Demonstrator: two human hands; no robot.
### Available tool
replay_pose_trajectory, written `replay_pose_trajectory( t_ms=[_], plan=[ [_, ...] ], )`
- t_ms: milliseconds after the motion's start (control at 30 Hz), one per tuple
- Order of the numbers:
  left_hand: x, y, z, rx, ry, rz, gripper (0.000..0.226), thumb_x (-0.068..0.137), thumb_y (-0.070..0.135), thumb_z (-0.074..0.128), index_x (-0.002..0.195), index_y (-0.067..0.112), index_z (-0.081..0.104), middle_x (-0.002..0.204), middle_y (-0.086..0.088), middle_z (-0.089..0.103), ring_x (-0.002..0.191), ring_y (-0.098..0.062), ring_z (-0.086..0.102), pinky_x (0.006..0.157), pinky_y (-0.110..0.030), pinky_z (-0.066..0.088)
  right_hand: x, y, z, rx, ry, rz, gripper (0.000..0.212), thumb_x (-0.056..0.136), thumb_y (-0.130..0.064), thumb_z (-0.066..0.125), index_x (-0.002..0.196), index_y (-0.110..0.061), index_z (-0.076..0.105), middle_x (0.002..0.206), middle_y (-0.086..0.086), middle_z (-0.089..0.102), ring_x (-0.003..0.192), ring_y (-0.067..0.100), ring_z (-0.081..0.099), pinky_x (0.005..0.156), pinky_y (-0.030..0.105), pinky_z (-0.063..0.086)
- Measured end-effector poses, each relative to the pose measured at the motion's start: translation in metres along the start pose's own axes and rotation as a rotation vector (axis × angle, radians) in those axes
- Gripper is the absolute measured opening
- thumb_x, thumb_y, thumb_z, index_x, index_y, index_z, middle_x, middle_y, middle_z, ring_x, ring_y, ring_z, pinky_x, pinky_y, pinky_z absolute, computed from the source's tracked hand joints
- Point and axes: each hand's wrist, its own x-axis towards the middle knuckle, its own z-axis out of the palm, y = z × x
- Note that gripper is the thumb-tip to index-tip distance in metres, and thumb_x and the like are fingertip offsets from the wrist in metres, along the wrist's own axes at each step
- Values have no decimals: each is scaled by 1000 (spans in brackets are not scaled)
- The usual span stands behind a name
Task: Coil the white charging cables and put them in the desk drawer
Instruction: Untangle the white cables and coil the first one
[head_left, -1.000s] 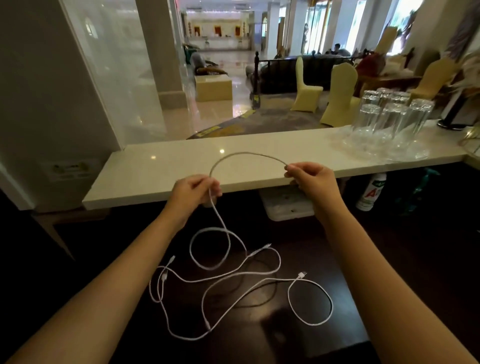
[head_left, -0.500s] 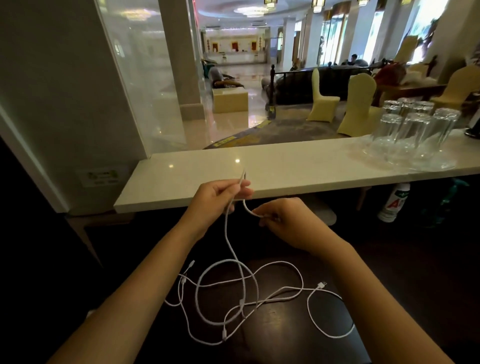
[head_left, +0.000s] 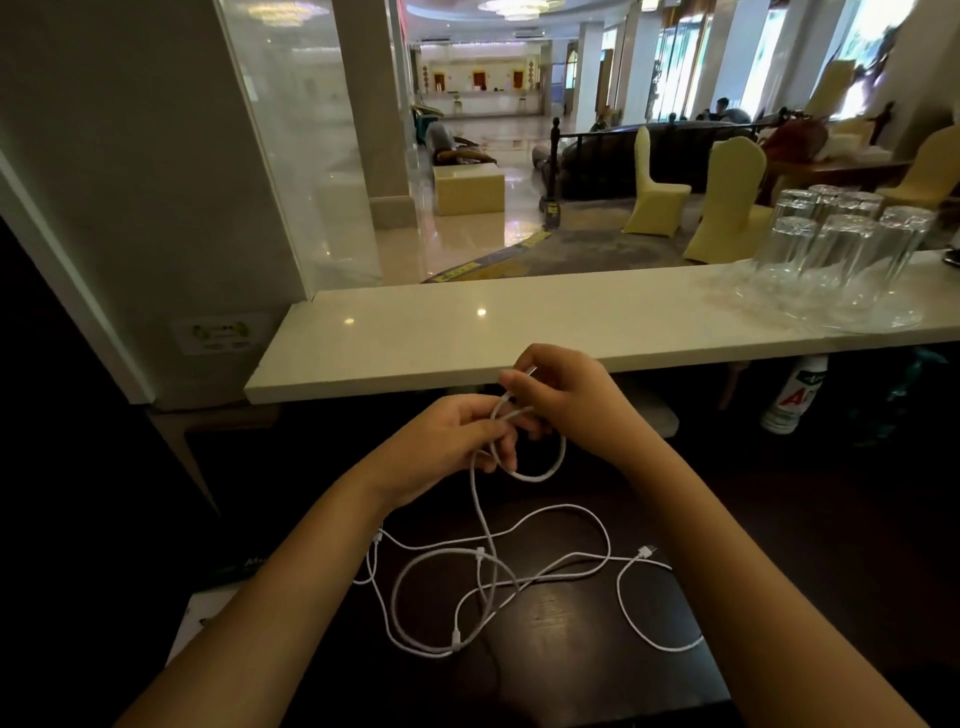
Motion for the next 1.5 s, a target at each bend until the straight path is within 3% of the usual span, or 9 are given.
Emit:
replay_pose_trajectory(
  t_ms=[167,333,467,633,833,967,1067,1300,1500],
  plan=[
    [-7,-13,9,-85,211,14,16,91,10,52,89,13,68,71,-1,72,80,-16,70,77,-24,56,-3,4,13,186,114,123,20,88,-28,58,82,-10,61,67,2,58,59,10,53,56,21,44],
    [-14,-24,12,-173,375,41,18,91,9,51,88,12,69,64,1,71,68,-13,70,73,-25,57,-12,8,12,648,-35,293,39,84,-17,63,122,-24,52,90,3,64,61,6,54,60,21,45],
    [-18,-23,5,-184,386,19,18,92,10,50,92,11,68,66,0,71,66,-14,70,68,-24,57,-17,7,4,251,-204,187,41,85,-13,63,123,-24,54,93,1,67,73,5,60,70,21,49],
    [-20,-21,4,-180,355,-40,17,92,15,51,92,13,68,70,0,74,73,-13,72,64,-18,55,-15,6,13,-144,-48,32,8,88,-18,60,87,-19,67,70,-6,64,67,7,62,67,19,50],
    [-24,-26,0,-148,358,-63,21,94,13,47,90,12,68,73,2,74,77,-12,72,71,-19,56,-19,22,26,384,315,182,10,89,-14,57,85,-19,64,76,-4,67,77,7,63,77,28,50],
    [-26,-27,-5,-70,336,-139,22,93,15,50,82,13,69,66,3,69,67,-9,66,68,-19,55,-21,32,27,-360,286,-206,55,79,-19,66,131,-24,47,142,0,42,133,20,34,111,41,31],
    [-26,-22,-6,-26,259,-183,20,91,15,53,83,11,70,64,2,67,64,-7,64,66,-18,54,-16,34,29,-827,87,-559,69,77,-26,61,140,-34,34,156,3,19,144,30,5,114,54,16],
    [-28,-18,-14,87,123,-242,14,88,17,58,87,13,72,69,1,70,68,-7,66,68,-18,51,-8,36,27,-878,-8,-618,39,76,-32,58,114,-24,64,133,2,57,134,28,38,106,46,34],
    [-34,-21,-15,359,233,-125,15,84,15,63,97,17,70,77,2,73,74,-6,70,72,-17,54,-5,27,24,-338,-307,-173,14,81,-26,68,88,-14,69,84,-1,69,80,8,63,78,31,54]
  ],
)
